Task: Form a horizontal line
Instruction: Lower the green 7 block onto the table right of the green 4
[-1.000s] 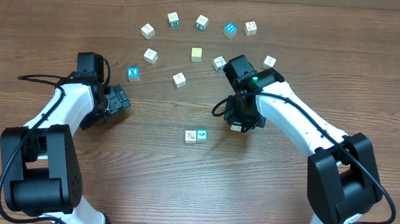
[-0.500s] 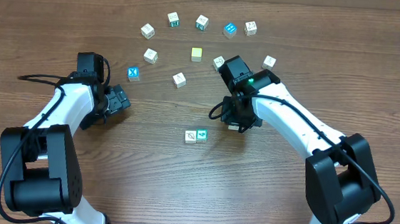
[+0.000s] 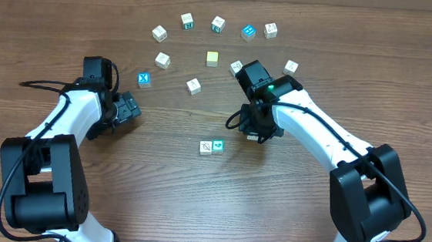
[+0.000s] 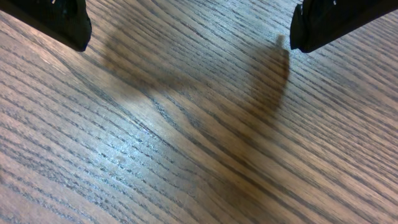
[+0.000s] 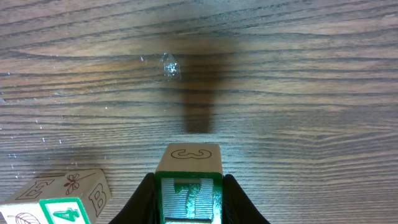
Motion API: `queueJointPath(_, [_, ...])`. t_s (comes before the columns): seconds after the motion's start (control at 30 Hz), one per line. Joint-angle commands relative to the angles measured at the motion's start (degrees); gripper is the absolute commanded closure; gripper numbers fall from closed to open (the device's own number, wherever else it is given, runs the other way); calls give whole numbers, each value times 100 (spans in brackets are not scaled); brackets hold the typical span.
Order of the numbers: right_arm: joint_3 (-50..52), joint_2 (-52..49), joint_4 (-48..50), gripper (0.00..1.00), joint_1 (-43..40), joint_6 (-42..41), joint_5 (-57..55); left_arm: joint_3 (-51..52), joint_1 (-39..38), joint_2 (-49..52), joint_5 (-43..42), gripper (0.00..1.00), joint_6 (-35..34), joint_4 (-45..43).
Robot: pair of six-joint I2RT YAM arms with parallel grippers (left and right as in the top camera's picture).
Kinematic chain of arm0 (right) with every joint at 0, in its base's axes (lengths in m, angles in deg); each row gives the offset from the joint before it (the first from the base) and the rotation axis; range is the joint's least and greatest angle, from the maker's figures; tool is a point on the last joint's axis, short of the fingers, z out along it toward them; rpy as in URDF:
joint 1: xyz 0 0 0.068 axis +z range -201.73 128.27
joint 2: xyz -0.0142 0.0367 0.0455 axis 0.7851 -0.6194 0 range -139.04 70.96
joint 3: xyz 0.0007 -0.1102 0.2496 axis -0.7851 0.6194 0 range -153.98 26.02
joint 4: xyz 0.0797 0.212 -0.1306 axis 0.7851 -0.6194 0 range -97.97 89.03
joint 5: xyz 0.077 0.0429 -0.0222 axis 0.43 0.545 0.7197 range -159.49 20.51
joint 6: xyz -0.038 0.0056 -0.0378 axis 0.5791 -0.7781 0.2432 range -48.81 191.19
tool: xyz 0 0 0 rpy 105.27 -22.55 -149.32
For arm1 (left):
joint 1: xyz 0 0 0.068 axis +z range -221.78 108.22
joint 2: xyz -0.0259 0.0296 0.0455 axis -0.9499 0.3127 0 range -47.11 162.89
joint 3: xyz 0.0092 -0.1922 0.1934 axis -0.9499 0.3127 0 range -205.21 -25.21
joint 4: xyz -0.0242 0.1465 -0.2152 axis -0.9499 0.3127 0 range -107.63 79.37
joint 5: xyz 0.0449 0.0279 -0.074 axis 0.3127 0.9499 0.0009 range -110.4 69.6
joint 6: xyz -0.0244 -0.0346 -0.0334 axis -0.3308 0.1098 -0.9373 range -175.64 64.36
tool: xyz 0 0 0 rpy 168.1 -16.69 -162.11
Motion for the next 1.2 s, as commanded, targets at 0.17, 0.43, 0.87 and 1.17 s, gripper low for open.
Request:
queueJointPath(0.17, [26,-35,39,87,22,22,-79,22,22,66,33,0,20,0])
queueJointPath(0.43, [26,-205,131,88,22,46,-81,22,22,66,33,0,20,0])
queueJointPath(0.87, [186,-205,275,88,96,68,-101,22,22,66,35,0,20,0])
queueJointPath(1.17, [192,-205,295,87,96,66,-103,22,22,66,33,0,20,0])
